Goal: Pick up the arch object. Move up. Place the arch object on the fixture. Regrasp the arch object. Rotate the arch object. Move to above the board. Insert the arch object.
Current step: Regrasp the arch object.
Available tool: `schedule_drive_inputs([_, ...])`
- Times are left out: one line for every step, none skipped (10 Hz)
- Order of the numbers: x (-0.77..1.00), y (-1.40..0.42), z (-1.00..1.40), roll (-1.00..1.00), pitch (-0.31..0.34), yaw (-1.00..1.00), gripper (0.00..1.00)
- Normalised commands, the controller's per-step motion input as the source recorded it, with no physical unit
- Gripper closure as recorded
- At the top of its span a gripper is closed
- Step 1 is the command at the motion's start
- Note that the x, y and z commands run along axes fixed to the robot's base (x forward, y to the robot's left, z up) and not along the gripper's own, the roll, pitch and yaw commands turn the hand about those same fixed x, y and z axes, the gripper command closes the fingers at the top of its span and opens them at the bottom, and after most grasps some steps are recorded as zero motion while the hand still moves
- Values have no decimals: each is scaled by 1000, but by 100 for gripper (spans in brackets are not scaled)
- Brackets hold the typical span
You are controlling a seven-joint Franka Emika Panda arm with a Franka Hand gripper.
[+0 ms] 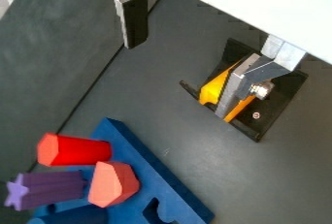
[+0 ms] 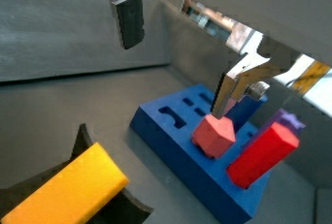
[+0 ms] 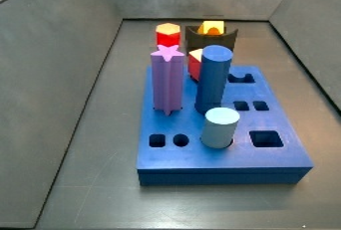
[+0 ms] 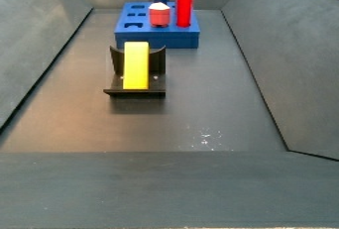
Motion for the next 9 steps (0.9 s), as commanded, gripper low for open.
schedule_drive_inputs([-20,-239,57,1000,19,1,0])
schedule_drive_inputs([-29,-54,50,1000,17,1,0])
schedule_drive_inputs([-24,-29,18,1000,12,2,0])
schedule_drive_inputs([-24,-44,9,1000,9,2,0])
schedule_drive_inputs([-30,-34,11,1000,2,3,0])
schedule_drive_inputs([-29,-26,4,1000,-3,4,0])
schedule_drive_inputs([-25,-23,0,1000,-10,5,0])
schedule_drive_inputs([-23,-19,1,1000,-13,6,0])
schedule_drive_inputs([-25,-19,4,1000,-15,8,0])
